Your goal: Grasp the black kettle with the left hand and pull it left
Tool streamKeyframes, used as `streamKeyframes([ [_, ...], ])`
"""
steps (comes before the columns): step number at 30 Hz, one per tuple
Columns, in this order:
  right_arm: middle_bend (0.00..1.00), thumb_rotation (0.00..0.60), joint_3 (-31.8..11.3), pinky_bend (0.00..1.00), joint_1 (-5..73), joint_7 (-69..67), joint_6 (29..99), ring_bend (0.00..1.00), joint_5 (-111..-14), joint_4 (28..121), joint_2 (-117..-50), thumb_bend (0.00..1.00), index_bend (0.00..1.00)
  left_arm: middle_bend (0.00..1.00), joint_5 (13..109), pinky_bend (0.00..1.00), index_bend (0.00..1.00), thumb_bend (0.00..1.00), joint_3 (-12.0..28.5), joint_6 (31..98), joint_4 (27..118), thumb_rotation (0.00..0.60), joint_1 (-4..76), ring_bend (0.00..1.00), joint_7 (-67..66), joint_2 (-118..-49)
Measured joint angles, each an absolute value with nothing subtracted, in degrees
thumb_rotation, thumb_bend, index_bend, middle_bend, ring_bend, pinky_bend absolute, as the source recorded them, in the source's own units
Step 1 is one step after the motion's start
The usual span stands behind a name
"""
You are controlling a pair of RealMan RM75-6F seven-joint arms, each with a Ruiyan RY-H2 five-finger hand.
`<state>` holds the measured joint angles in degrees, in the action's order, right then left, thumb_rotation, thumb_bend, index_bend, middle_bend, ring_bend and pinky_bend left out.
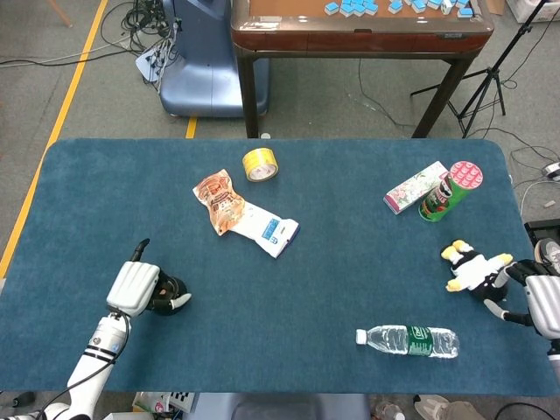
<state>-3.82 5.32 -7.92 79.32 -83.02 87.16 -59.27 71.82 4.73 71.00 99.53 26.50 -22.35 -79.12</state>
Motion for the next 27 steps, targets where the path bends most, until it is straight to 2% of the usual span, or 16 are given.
streamKeyframes([
  [4,0.46,0.6,-3.8,0.29,5.3,-7.7,79.4,0.28,-82.9,87.3,-59.3,0.18,0.54,1.0,71.8,0.0,1.0,0.12,5.5,71.8,99.2,0.225,26.0,0.98,-20.8,-79.3],
  [9,0.46,0.6,-3.8,0.29,5.1,-7.6,79.6,0.28,-82.8,87.4,-59.2,0.18,0.54,1.0,72.3,0.0,1.0,0.22,6.1,73.2,98.6,0.268,25.4,0.98,-19.8,-80.0],
  [12,0.46,0.6,-3.8,0.29,5.0,-7.6,79.7,0.28,-82.7,87.4,-59.2,0.18,0.54,1.0,72.6,0.0,1.0,0.27,6.3,73.7,98.2,0.334,25.2,0.98,-19.4,-80.4],
  [27,0.46,0.6,-3.7,0.29,4.7,-7.8,79.6,0.28,-82.4,87.2,-59.3,0.18,0.54,1.0,73.8,0.02,1.0,0.3,7.1,74.7,97.3,0.358,24.6,0.98,-18.3,-80.9],
])
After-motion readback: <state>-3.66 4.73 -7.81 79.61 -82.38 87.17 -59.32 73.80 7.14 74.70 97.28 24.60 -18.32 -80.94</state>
